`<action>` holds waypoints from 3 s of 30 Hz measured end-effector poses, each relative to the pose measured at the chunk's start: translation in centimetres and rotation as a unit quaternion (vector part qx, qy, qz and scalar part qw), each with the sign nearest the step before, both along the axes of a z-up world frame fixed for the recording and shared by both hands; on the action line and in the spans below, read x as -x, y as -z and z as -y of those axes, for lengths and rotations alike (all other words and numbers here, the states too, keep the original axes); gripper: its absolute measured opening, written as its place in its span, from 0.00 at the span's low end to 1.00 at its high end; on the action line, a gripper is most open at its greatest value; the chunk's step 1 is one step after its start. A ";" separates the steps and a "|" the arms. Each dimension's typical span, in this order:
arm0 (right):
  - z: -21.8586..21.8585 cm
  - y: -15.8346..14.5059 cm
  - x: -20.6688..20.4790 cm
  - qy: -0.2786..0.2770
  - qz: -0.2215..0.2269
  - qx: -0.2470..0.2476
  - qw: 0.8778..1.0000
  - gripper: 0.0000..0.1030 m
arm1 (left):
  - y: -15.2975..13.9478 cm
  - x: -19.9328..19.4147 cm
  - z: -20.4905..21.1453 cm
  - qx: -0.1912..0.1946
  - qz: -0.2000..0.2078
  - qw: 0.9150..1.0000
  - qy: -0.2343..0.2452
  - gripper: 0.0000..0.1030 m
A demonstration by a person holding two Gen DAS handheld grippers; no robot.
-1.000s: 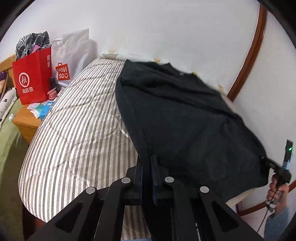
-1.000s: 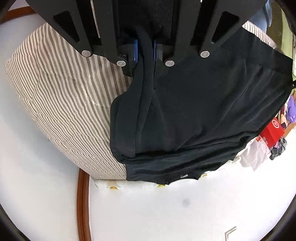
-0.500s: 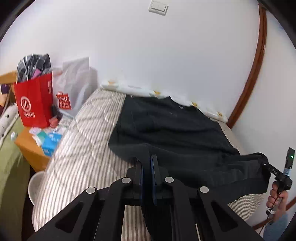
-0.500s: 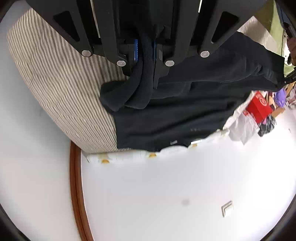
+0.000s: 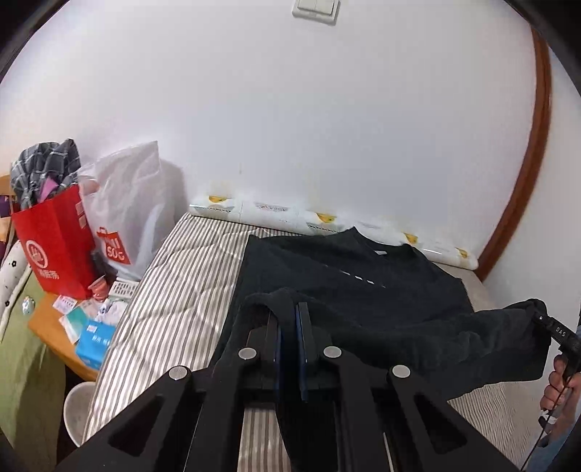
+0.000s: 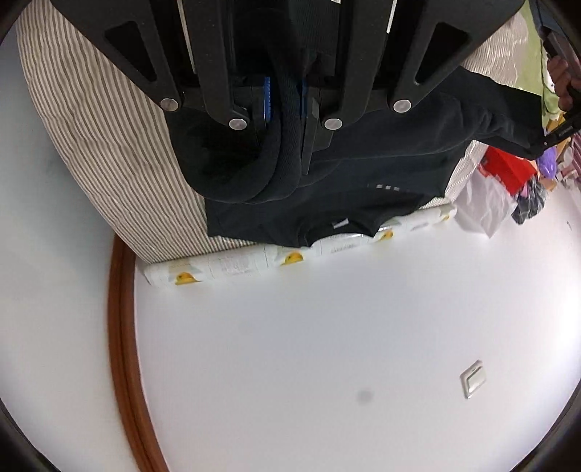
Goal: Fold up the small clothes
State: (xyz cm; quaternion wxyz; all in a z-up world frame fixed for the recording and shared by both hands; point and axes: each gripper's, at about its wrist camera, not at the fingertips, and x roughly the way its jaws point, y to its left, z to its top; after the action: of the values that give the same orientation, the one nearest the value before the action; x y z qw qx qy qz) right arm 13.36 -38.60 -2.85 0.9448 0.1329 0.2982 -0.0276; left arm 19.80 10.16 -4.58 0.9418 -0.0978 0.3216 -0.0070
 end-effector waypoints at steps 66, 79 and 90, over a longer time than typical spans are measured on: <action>2.7 11.9 -1.7 0.043 -0.147 -0.115 0.981 0.55 | 13.1 -0.4 -1.1 0.131 -0.147 0.980 0.028 0.48; 2.4 13.4 -3.4 0.058 -0.125 -0.154 0.978 0.40 | 13.1 -3.2 1.0 0.112 -0.155 0.981 -0.010 0.38; 1.2 11.3 -2.2 0.033 -0.116 -0.119 0.986 0.15 | 12.0 -1.3 1.5 0.065 -0.149 0.987 0.006 0.08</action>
State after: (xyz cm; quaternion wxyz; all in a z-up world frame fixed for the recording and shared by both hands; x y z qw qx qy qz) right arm 15.53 -39.81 -14.15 0.8799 0.2501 0.4023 -0.0380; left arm 21.10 8.66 -16.62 0.8747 -0.1570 0.4581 -0.0188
